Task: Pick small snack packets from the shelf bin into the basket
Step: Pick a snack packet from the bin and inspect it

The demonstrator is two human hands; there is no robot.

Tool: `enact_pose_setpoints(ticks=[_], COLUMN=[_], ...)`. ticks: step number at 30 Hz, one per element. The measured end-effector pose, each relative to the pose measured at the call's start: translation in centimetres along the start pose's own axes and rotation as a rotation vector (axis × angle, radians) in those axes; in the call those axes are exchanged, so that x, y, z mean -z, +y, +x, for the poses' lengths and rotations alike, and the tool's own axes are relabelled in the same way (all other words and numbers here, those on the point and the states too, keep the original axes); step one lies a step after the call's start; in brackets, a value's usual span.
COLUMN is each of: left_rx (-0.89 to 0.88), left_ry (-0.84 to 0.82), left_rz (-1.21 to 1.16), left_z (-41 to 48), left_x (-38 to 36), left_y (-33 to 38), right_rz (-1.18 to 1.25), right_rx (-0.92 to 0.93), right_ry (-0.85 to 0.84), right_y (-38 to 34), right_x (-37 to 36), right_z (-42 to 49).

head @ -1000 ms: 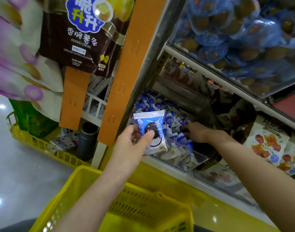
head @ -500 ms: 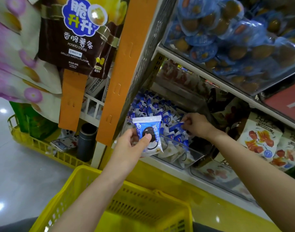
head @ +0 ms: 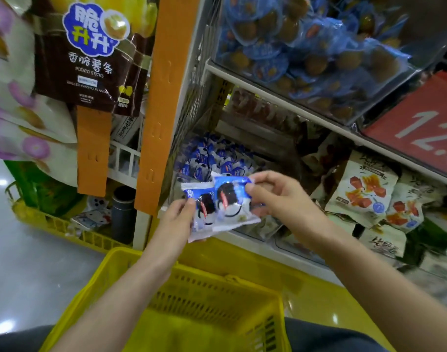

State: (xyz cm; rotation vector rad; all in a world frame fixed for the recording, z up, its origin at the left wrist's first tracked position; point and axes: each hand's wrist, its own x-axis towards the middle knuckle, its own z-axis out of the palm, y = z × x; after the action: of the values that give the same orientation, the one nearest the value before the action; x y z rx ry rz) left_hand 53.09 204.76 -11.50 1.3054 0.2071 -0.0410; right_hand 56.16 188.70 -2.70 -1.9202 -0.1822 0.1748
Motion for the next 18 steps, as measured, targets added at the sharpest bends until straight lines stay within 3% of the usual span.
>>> enact_pose_setpoints(ticks=[4, 9, 12, 18], left_rx=[0.121, -0.068, -0.087, -0.051], left_ry=[-0.091, -0.320, -0.259, -0.207], left_rz=[-0.113, 0.003, -0.037, -0.032], left_z=[-1.0, -2.6, -2.7, -2.3], left_x=[-1.0, -0.3, -0.1, 0.1], left_y=[0.9, 0.8, 0.8, 0.8], right_rz=[0.064, 0.033, -0.114, -0.110], right_rx=[-0.064, 0.036, 0.061, -0.091], right_ry=[-0.065, -0.040, 0.111, -0.130], right_y=[1.5, 1.9, 2.0, 2.3], right_x=[-2.0, -3.2, -2.8, -2.7], right_z=[-1.3, -1.8, -1.6, -1.9])
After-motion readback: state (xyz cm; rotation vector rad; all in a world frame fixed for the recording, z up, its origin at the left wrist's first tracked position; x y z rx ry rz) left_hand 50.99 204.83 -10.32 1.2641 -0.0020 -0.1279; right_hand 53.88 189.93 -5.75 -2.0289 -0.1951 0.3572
